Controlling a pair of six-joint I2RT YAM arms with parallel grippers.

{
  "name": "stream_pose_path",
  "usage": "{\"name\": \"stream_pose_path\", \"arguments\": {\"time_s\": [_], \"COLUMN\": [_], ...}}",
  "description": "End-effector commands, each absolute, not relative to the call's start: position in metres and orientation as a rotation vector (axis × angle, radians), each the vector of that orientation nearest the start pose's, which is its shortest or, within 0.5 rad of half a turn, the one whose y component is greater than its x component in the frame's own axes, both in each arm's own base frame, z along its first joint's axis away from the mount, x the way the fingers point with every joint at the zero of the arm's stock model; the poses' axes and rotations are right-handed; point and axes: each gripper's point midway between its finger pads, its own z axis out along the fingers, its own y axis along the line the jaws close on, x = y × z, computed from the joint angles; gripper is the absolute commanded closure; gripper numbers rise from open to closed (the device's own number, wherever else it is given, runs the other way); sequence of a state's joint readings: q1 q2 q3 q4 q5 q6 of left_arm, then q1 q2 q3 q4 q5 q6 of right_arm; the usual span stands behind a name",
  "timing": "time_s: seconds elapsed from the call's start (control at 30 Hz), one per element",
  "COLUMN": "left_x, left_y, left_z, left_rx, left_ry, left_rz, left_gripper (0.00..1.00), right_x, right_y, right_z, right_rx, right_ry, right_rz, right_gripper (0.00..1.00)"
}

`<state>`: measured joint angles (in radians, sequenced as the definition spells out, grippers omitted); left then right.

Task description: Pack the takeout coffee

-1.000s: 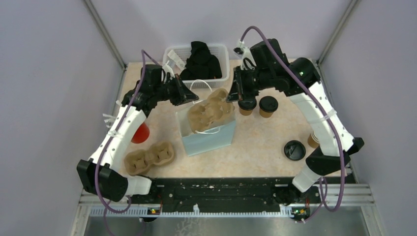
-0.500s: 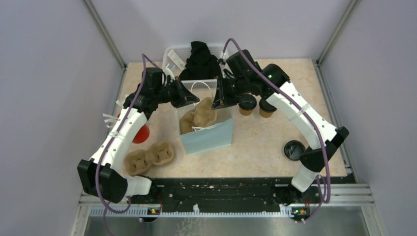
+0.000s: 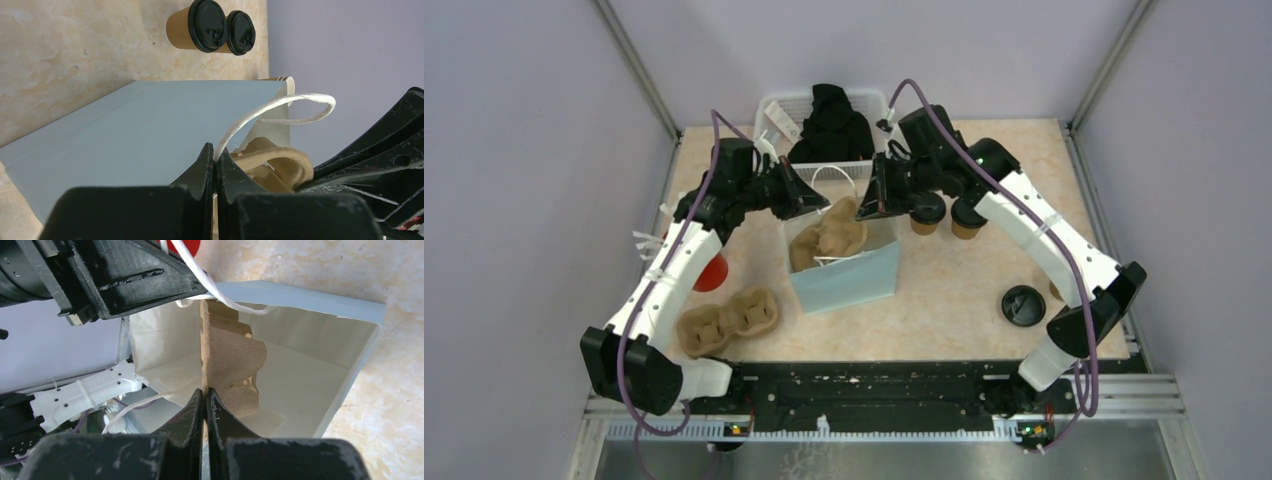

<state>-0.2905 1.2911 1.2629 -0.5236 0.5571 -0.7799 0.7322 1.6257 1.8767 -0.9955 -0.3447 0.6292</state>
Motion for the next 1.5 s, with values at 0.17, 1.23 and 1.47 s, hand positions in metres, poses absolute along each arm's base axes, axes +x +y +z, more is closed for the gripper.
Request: {"name": "stream_pose_path", "arguments": {"time_s": [0.17,1.23,1.47], "left_x": [0.306,0.215,0.221], "left_y": [-0.216,-0.146,-0.15], "left_z": [0.297,0.267,0.282], "left_rx": [-0.151,-0.268,-0.164], "left_ry": [2.225,2.569,2.529], "left_rz": [-1.199,-0.751,-0.727], "left_gripper": [1.0,0.26,0.23], "right_x": [0.254,0.255,0.253], "right_y": [0.316,0.265,0.28], "right_z": [0.32,0.284,0.278], "right_rx": [-0.321,-0.372,-0.4], "right_ry": [2.438,2.546,2.539], "right_rz": [0.986,0.337,0.294], "right_gripper": [0.81,0.37,0.74]}}
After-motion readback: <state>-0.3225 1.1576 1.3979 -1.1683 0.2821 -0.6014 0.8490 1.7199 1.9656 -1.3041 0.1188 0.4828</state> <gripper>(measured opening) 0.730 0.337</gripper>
